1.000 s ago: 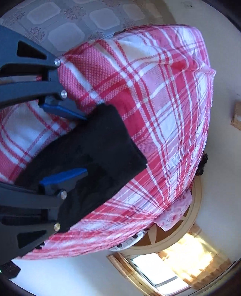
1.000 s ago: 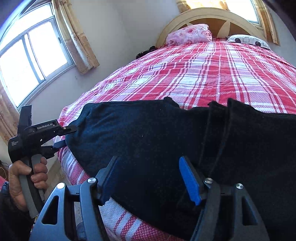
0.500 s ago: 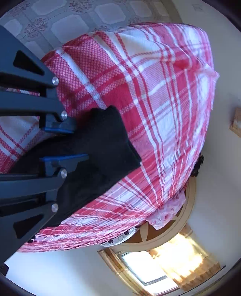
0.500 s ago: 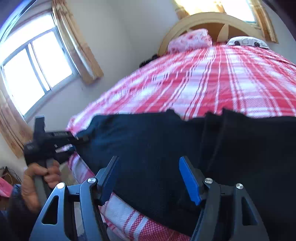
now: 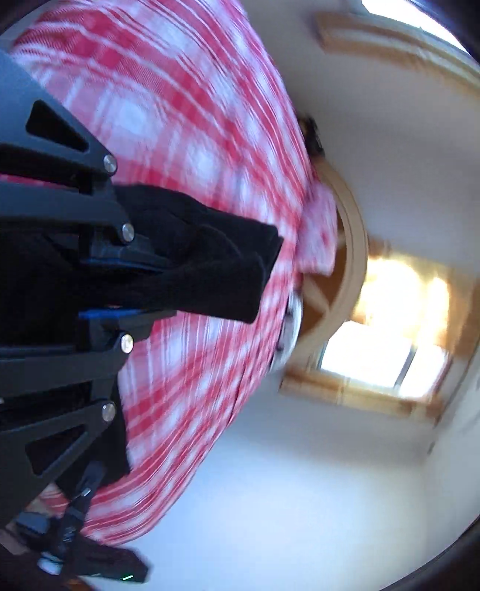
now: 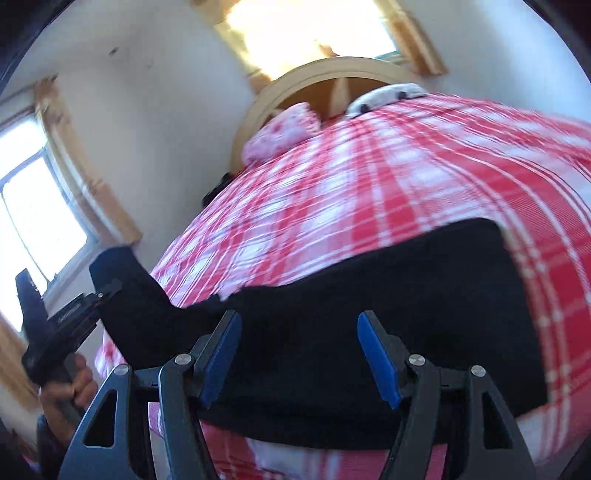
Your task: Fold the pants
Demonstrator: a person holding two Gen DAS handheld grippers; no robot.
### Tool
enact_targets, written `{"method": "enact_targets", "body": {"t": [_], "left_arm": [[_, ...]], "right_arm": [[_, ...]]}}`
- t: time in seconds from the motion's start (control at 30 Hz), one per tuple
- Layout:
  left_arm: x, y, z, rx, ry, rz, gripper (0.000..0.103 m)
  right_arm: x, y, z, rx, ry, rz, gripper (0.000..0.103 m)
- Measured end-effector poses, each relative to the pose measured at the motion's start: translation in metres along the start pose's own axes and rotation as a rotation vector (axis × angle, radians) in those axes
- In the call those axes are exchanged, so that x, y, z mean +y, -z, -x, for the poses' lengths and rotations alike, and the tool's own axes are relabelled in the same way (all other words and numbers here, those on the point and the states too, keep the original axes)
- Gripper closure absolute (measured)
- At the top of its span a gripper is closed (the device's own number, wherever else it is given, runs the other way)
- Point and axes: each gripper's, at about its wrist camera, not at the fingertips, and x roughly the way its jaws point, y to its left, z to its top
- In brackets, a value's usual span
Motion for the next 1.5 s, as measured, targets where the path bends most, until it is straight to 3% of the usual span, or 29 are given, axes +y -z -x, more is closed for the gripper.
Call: {"method": "enact_targets", "body": {"t": [0.2,0.3,0.47,0.57,0.6,0.7,0.73,0.87,0.93,1.1,1.2,1.27,1.37,1.5], "left_arm": [[-0.086,0.038,-0.024,0.082,0.197,-0.197,0.087],[-0.107,0.058,-0.028,0.103,0.192,-0.301,0.087],[-0.125,0.090,-0.035,0.169,0.156,-0.480,0.086],[-0.126,0.100,-0.028,0.195,0.140,-0.578,0.078],[-0.126,0.100,-0.023,0.204,0.156,-0.574,0.070],[-0.111,0.088,-0.010,0.225,0.206,-0.513,0.032],[-0.104,0.084,-0.004,0.210,0.195,-0.498,0.027],[-0.064,0.060,0.007,0.184,0.085,-0.397,0.027],[-0.041,0.050,0.005,0.194,0.023,-0.313,0.028],[0.013,0.041,-0.004,0.252,-0.075,-0.060,0.028],[0.023,0.046,-0.007,0.287,-0.093,0.028,0.028],[0.026,0.051,-0.012,0.301,-0.098,0.048,0.028],[0.026,0.052,-0.012,0.307,-0.102,0.054,0.028],[0.020,0.045,-0.008,0.293,-0.097,0.040,0.028]], "right_arm": [[-0.034,-0.008,0.022,-0.037,-0.045,-0.111,0.036],[-0.043,-0.007,0.030,-0.040,-0.081,-0.146,0.036],[-0.054,-0.005,0.028,-0.013,-0.217,-0.231,0.036],[-0.050,-0.008,0.015,0.021,-0.247,-0.234,0.036],[-0.048,-0.010,0.007,0.044,-0.259,-0.231,0.036],[-0.049,-0.013,-0.012,0.091,-0.254,-0.237,0.036],[-0.050,-0.014,-0.018,0.102,-0.249,-0.241,0.036],[-0.050,-0.014,-0.034,0.119,-0.261,-0.254,0.036],[-0.044,-0.012,-0.041,0.133,-0.224,-0.224,0.036],[-0.019,0.000,-0.045,0.105,-0.122,-0.064,0.036],[0.003,0.010,-0.046,0.092,-0.025,0.083,0.039],[0.010,0.015,-0.048,0.085,0.032,0.135,0.058],[0.007,0.016,-0.046,0.079,0.059,0.140,0.076],[0.008,0.010,-0.033,0.051,0.026,0.171,0.083]]}}
